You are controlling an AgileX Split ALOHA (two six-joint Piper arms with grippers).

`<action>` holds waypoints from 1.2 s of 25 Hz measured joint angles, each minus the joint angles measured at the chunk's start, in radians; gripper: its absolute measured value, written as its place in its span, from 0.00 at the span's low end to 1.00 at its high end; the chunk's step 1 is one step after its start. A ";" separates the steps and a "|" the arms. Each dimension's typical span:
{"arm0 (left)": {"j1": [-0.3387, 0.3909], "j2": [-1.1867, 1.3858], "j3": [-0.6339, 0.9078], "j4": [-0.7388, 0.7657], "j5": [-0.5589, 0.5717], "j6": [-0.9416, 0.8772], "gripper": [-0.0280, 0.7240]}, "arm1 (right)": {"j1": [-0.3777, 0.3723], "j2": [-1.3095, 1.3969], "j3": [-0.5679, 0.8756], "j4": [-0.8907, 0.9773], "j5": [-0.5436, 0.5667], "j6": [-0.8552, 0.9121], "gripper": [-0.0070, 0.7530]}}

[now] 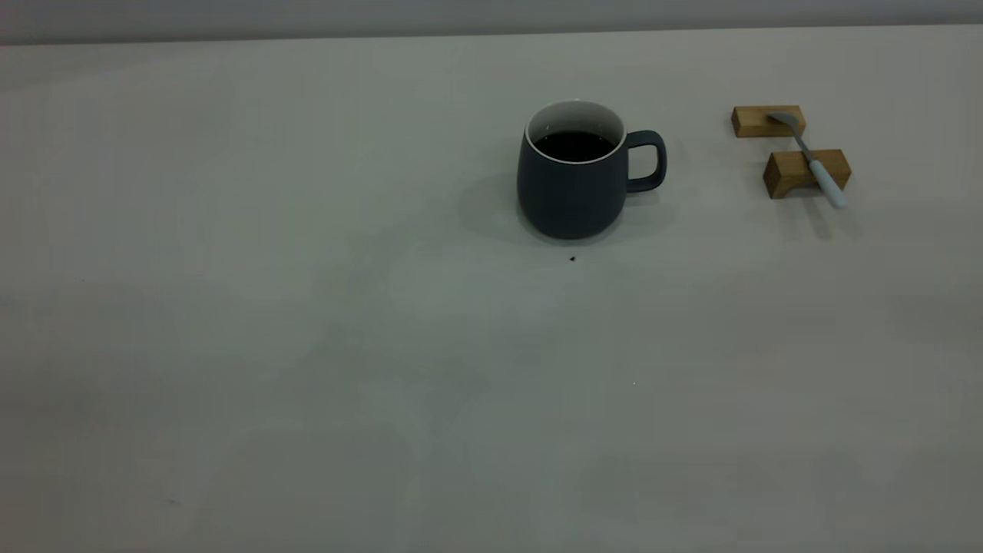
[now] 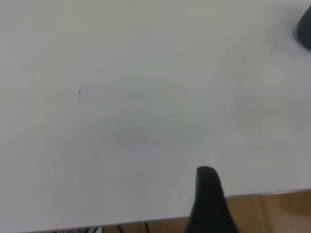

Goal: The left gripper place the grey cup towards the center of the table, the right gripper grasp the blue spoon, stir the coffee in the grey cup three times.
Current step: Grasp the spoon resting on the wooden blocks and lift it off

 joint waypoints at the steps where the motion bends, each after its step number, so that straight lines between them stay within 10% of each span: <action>1: 0.000 0.000 0.000 0.000 0.000 0.000 0.82 | 0.000 0.058 -0.011 0.017 -0.034 -0.011 0.58; 7: 0.000 0.000 0.000 0.000 0.000 0.000 0.82 | 0.000 0.406 -0.062 0.192 -0.243 -0.178 0.76; 30: 0.000 0.000 0.000 0.000 0.000 0.000 0.82 | 0.000 1.579 -0.521 0.249 -0.428 -0.284 0.77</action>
